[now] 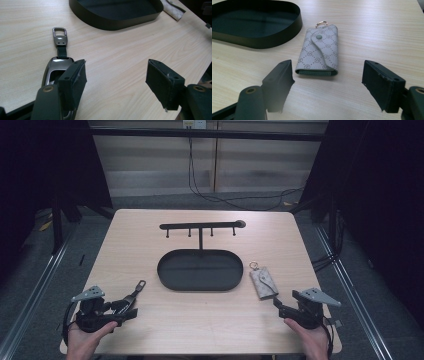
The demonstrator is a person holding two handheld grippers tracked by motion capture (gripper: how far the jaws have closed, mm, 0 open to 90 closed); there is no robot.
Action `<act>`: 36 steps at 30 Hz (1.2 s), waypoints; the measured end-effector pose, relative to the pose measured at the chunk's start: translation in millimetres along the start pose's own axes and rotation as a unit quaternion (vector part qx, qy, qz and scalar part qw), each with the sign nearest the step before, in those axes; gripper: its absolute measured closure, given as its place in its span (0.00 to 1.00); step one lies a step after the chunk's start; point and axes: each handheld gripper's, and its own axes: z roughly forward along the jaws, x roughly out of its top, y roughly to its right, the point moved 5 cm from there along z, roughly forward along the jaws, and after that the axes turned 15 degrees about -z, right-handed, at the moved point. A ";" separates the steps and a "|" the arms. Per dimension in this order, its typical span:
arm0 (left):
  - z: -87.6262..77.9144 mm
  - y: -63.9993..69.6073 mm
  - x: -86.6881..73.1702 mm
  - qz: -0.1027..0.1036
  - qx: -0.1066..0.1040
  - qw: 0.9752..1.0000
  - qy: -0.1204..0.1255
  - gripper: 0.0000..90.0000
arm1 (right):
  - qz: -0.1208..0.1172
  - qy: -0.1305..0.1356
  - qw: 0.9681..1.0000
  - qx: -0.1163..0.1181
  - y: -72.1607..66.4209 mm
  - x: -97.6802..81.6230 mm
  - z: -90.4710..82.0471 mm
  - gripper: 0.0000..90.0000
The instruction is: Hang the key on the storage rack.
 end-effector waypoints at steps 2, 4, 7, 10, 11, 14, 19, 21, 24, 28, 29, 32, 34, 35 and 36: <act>-0.7 0.5 1.3 0.000 0.000 1.000 0.003 0.39 | -0.002 -0.001 1.000 0.002 -1.0 0.0 -0.7 0.29; -0.9 0.4 1.8 -0.001 0.003 1.000 0.005 0.40 | 0.000 -0.001 1.000 0.005 -1.5 0.6 -1.6 0.29; -0.7 -1.6 3.6 -0.004 0.006 1.000 0.005 0.44 | 0.016 -0.015 1.000 0.021 -1.4 0.3 -4.3 0.32; 0.4 -2.0 6.0 -0.005 0.016 1.000 0.016 0.45 | 0.032 -0.021 0.999 0.033 -2.1 1.0 -6.3 0.33; 1.3 -1.7 6.2 -0.004 0.015 1.000 0.012 0.45 | 0.033 -0.021 0.999 0.036 -3.0 1.7 -6.8 0.33; 5.0 -1.7 7.2 -0.010 0.016 1.000 0.000 0.55 | 0.030 -0.023 0.999 0.036 -5.7 2.1 -7.3 0.33; 8.1 -3.4 9.9 -0.021 0.025 0.999 -0.029 0.54 | 0.030 -0.019 0.998 0.044 -6.7 2.2 -8.3 0.32; 8.0 -2.2 13.5 -0.005 0.043 0.998 -0.048 0.53 | 0.028 -0.023 0.998 0.050 -8.3 2.1 -7.9 0.32; 10.0 -0.5 18.9 0.009 0.057 0.996 -0.062 0.55 | 0.029 -0.023 0.998 0.052 -8.3 1.9 -7.2 0.31; 10.7 0.4 27.5 0.016 0.064 0.995 -0.070 0.55 | 0.031 -0.023 0.998 0.055 -7.9 1.7 -6.5 0.31; 12.1 0.4 29.5 0.011 0.069 0.995 -0.070 0.56 | 0.030 -0.023 0.998 0.056 -8.1 1.8 -6.5 0.31; 14.4 -0.6 35.9 0.012 0.074 0.994 -0.082 0.59 | 0.028 -0.024 0.998 0.057 -9.0 2.0 -6.8 0.31; 16.0 -1.2 40.5 0.010 0.083 0.993 -0.083 0.61 | 0.029 -0.022 0.998 0.057 -8.7 1.9 -7.1 0.31; 17.3 -1.8 42.6 0.009 0.084 0.993 -0.085 0.61 | 0.031 -0.022 0.998 0.056 -8.2 1.7 -7.2 0.31; 18.3 -1.9 44.0 0.015 0.089 0.992 -0.090 0.62 | 0.031 -0.022 0.998 0.056 -7.7 1.4 -7.0 0.31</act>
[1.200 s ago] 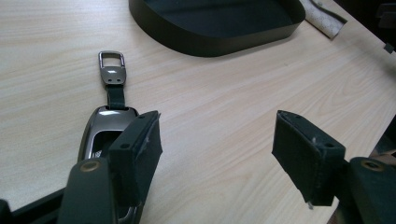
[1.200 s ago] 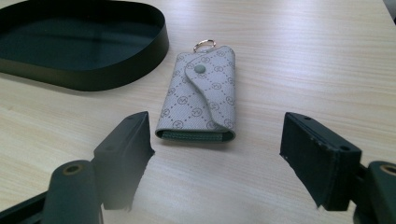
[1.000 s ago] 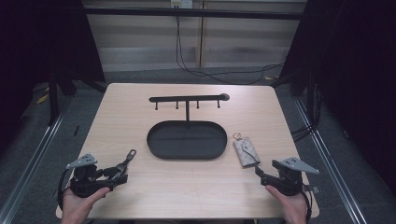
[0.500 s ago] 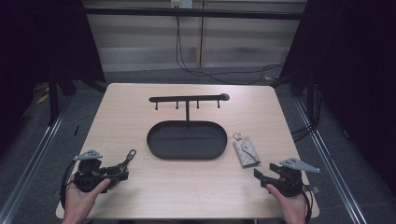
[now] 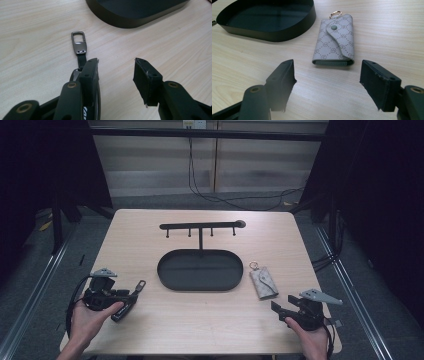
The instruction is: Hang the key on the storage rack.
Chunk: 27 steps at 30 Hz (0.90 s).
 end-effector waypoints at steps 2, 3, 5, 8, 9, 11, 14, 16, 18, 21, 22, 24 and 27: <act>2.6 -0.3 3.1 0.004 0.008 1.000 -0.011 0.62 | 0.001 -0.001 1.000 0.003 -0.1 0.0 0.7 0.31; 3.8 -0.7 4.9 0.005 0.013 1.000 -0.015 0.62 | 0.001 -0.001 1.000 0.004 -0.5 0.1 1.1 0.31; 6.2 -3.5 9.6 -0.001 0.022 1.000 -0.009 0.63 | 0.000 -0.004 1.000 0.006 -1.3 0.1 1.8 0.31; 11.8 -11.5 16.7 -0.010 0.044 0.999 -0.010 0.65 | 0.000 0.000 1.000 0.006 -1.6 0.6 1.1 0.31; 13.2 -12.9 18.0 -0.011 0.047 0.999 -0.013 0.66 | 0.000 0.002 1.000 0.005 -1.2 0.6 0.6 0.30; 15.8 -14.1 20.9 -0.016 0.046 0.999 -0.019 0.69 | 0.001 0.003 1.000 0.004 -0.5 0.5 0.1 0.30; 16.1 -15.1 25.1 -0.010 0.057 0.998 -0.031 0.69 | 0.001 0.004 1.000 0.006 -0.4 0.6 0.5 0.30; 17.0 -17.6 28.8 -0.011 0.061 0.997 -0.036 0.69 | 0.002 0.001 1.000 0.007 -0.7 0.6 1.3 0.30; 17.3 -19.1 30.5 -0.012 0.064 0.997 -0.042 0.70 | 0.001 0.000 1.000 0.007 -0.8 0.6 1.7 0.30; 20.6 -21.3 35.5 -0.011 0.060 0.996 -0.059 0.70 | 0.001 0.000 1.000 0.009 -0.9 0.6 2.3 0.30; 21.8 -21.0 36.0 -0.012 0.056 0.996 -0.063 0.70 | 0.001 0.000 1.000 0.009 -0.9 0.5 2.5 0.30; 24.9 -20.8 36.8 -0.012 0.052 0.996 -0.069 0.68 | 0.001 0.000 1.000 0.010 -1.1 0.5 2.6 0.30; 29.5 -22.1 38.2 -0.013 0.056 0.995 -0.083 0.68 | 0.001 0.000 1.000 0.010 -0.9 0.5 3.0 0.30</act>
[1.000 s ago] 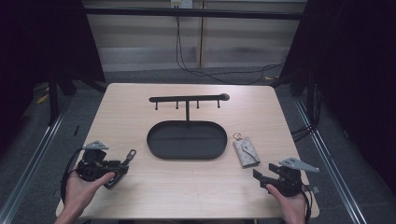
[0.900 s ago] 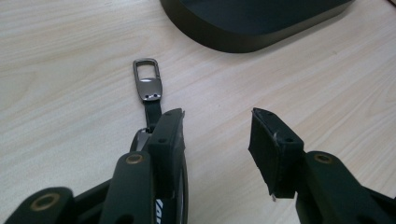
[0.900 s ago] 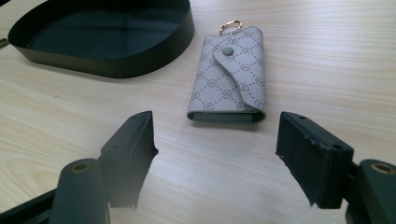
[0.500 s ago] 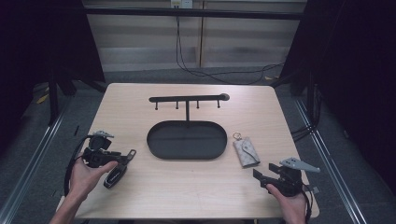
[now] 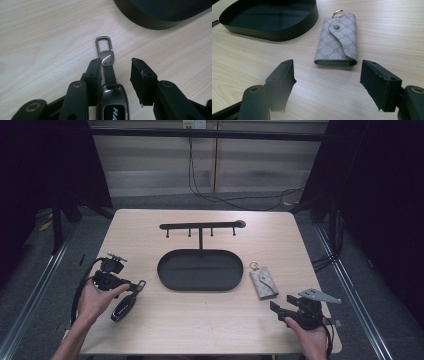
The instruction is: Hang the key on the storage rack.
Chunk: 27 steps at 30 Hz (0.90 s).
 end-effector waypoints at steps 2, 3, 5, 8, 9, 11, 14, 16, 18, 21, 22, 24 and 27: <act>2.3 0.3 2.4 0.001 0.004 1.000 -0.008 0.68 | 0.000 0.000 1.000 0.000 0.1 0.0 0.1 0.30; 2.9 1.1 3.4 0.004 0.007 1.000 -0.014 0.68 | 0.000 0.000 1.000 0.000 0.1 0.0 0.1 0.30; 4.4 2.1 6.1 0.012 0.015 0.999 -0.029 0.69 | 0.000 -0.001 1.000 0.000 0.0 -0.1 0.3 0.30; 7.1 3.5 8.4 0.012 0.020 0.999 -0.039 0.71 | 0.000 -0.001 1.000 0.002 -0.2 0.0 0.5 0.30; 8.1 3.4 9.9 0.015 0.026 0.999 -0.042 0.71 | 0.000 -0.001 1.000 0.002 -0.2 0.0 0.5 0.30; 12.7 3.8 13.8 0.016 0.029 0.998 -0.049 0.71 | 0.000 -0.001 1.000 0.001 -0.1 -0.1 0.5 0.30; 17.9 2.8 16.4 0.010 0.038 0.997 -0.060 0.72 | 0.001 -0.004 1.000 0.002 0.1 -0.5 1.0 0.30; 21.7 1.2 17.7 0.011 0.041 0.997 -0.067 0.72 | 0.000 -0.005 1.000 0.002 0.0 -0.5 1.3 0.30; 23.0 0.8 18.2 0.008 0.041 0.997 -0.068 0.72 | 0.000 -0.005 1.000 0.003 -0.1 -0.5 1.4 0.30; 29.8 -1.6 18.6 0.004 0.053 0.995 -0.079 0.72 | 0.000 -0.006 1.000 0.002 0.0 -0.7 1.7 0.30; 32.0 -2.2 18.7 0.003 0.055 0.995 -0.082 0.72 | 0.001 -0.006 1.000 0.003 0.0 -0.7 1.7 0.30; 35.2 -2.5 19.6 0.000 0.058 0.995 -0.084 0.73 | 0.000 -0.007 1.000 0.003 -0.1 -0.9 2.2 0.30; 34.6 -2.9 21.8 0.004 0.060 0.994 -0.086 0.73 | 0.001 -0.008 1.000 0.004 0.2 -1.0 2.4 0.30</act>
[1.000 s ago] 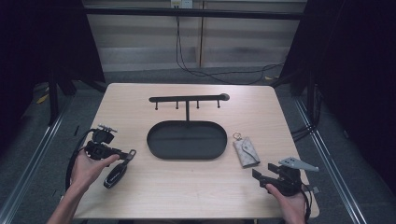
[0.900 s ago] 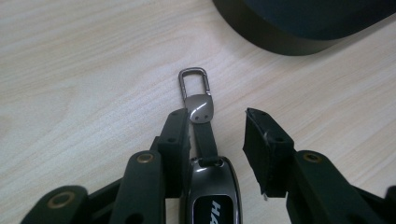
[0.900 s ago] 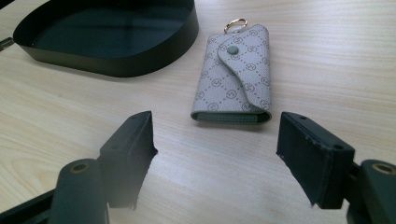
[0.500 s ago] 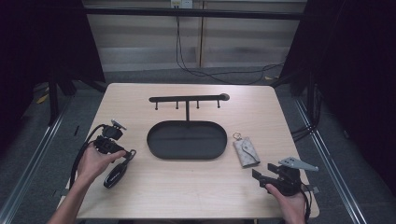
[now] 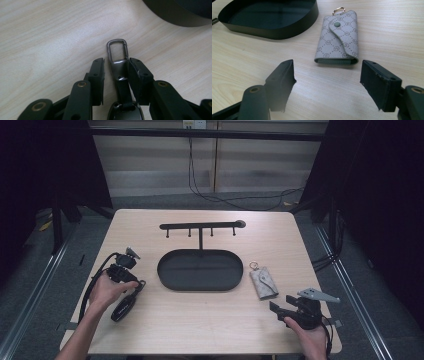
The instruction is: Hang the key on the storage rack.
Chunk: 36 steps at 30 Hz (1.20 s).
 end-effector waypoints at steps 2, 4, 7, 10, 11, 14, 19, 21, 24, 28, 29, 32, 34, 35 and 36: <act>-0.6 0.9 0.6 0.001 0.005 1.000 -0.004 0.73 | 0.001 0.000 1.000 0.001 0.0 0.0 0.1 0.30; -0.7 1.2 1.2 0.004 0.004 1.000 -0.005 0.73 | 0.001 0.001 1.000 0.002 -0.1 0.0 0.3 0.30; 1.6 5.0 2.5 0.006 0.008 1.000 -0.011 0.72 | 0.002 0.000 1.000 0.003 -0.4 0.0 0.3 0.30; 2.8 7.0 2.5 0.013 0.012 1.000 -0.021 0.72 | 0.003 0.000 1.000 0.003 0.0 -0.2 0.5 0.30; 2.8 7.0 2.5 0.013 0.012 1.000 -0.021 0.72 | 0.003 0.000 1.000 0.003 0.0 -0.2 0.5 0.30; 5.1 6.2 2.8 0.012 0.026 0.999 -0.022 0.73 | 0.003 -0.001 1.000 0.003 0.1 -0.2 0.6 0.30; 10.2 8.0 3.1 0.014 0.037 0.999 -0.032 0.73 | 0.001 -0.002 1.000 0.004 -0.2 -0.3 1.4 0.30; 10.4 8.6 4.5 0.022 0.045 0.998 -0.039 0.73 | 0.001 -0.003 1.000 0.004 -0.5 -0.4 1.3 0.30; 11.2 11.1 4.9 0.018 0.057 0.997 -0.047 0.74 | 0.001 -0.004 1.000 0.004 -0.4 -0.4 1.3 0.30; 12.4 13.4 9.5 0.015 0.070 0.995 -0.072 0.75 | 0.000 -0.004 1.000 0.004 -0.5 -0.5 1.4 0.30; 13.0 12.8 10.8 0.010 0.065 0.995 -0.077 0.76 | -0.001 -0.005 1.000 0.004 -0.6 -0.7 1.2 0.30; 12.9 14.3 12.3 0.012 0.075 0.993 -0.091 0.77 | 0.000 -0.005 1.000 0.005 -0.6 -0.9 1.2 0.30; 13.6 15.1 14.1 0.012 0.078 0.992 -0.099 0.78 | 0.000 -0.006 1.000 0.005 -0.7 -0.9 1.5 0.30; 13.5 15.1 14.9 0.009 0.080 0.991 -0.106 0.78 | -0.001 -0.006 1.000 0.004 -0.8 -0.9 1.6 0.30; 14.0 15.5 15.2 0.007 0.079 0.991 -0.107 0.78 | -0.001 -0.007 1.000 0.005 -1.0 -1.0 1.6 0.30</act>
